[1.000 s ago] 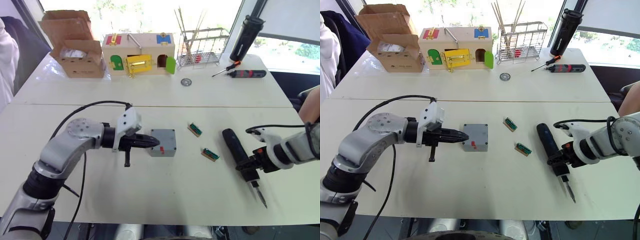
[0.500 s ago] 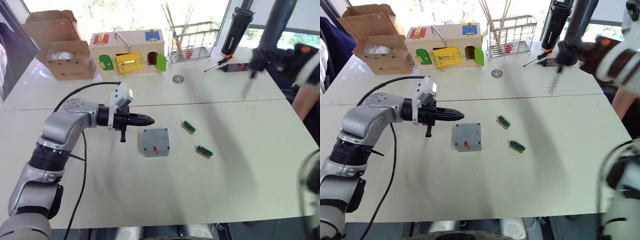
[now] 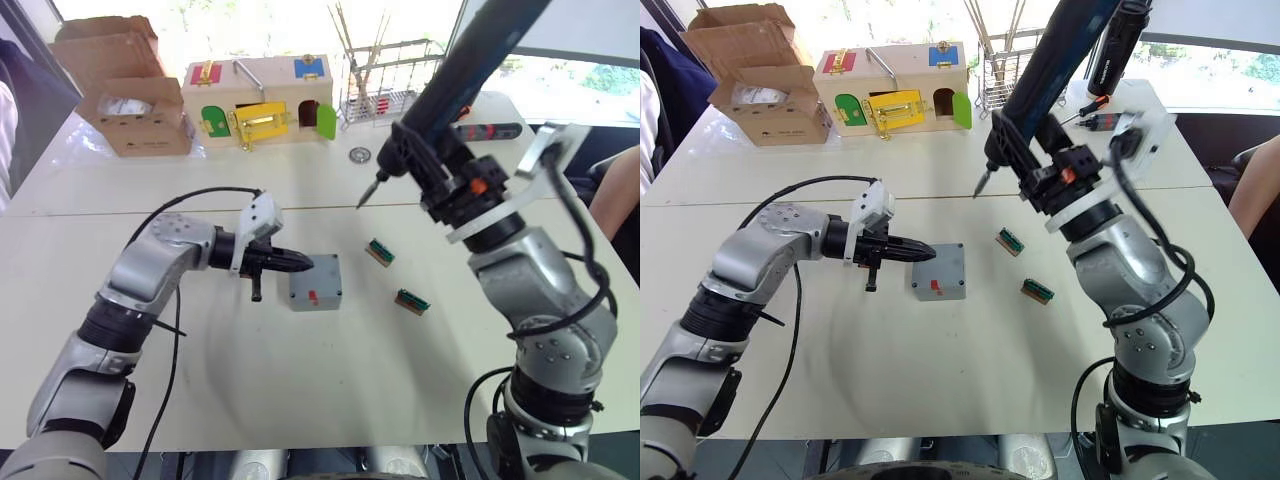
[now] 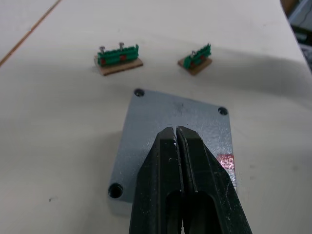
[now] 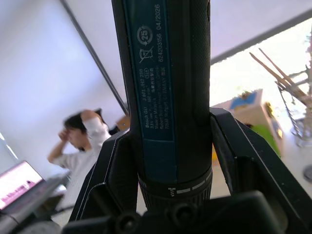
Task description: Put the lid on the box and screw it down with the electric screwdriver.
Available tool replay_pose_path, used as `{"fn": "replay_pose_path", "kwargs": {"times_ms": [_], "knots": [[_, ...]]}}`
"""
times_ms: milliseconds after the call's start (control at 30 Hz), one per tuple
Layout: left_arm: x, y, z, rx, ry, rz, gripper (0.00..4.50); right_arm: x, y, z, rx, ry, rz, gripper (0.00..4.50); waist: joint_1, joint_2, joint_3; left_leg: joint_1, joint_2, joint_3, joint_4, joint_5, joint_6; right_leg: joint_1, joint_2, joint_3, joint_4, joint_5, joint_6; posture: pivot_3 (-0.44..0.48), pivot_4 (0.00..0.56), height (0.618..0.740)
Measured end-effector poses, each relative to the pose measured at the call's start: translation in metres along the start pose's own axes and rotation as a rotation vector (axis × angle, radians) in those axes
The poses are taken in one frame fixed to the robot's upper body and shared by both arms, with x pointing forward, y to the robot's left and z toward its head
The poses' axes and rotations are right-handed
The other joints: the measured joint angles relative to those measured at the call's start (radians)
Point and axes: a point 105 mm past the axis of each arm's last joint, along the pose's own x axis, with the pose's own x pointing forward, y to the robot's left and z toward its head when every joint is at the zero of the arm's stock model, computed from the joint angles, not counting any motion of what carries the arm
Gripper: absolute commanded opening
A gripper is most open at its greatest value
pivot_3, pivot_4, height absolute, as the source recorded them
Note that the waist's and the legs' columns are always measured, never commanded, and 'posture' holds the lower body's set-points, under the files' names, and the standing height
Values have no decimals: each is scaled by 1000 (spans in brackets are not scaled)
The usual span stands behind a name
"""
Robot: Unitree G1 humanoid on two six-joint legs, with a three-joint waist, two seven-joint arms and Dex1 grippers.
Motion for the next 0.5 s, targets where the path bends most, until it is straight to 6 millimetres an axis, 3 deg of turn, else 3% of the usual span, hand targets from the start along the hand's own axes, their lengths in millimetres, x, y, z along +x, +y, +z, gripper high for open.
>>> {"fn": "replay_pose_path", "kwargs": {"times_ms": [133, 333, 500], "knots": [[8, -2, -3, 88, 20, 6, 0, 1, 6, -11, -43, 5, 23, 1889, -3, 0, 0, 1, 0, 0, -1, 0, 0, 0, 0, 0, 0, 0, 0, 0, 150, 740], [8, -2, -7, 127, 20, 16, 0, -5, 7, -49, -47, 90, 16, 1889, -7, 0, -1, 8, 0, 0, -2, 0, 0, 7, 0, 0, -1, 0, 0, 0, 150, 740], [6, -2, -9, 115, 15, 26, 0, -5, 11, -61, -41, 91, 24, 1889, -14, 0, -1, 10, 0, 0, -2, 0, 0, 8, 0, 0, -1, 0, 0, 0, 150, 740]]}}
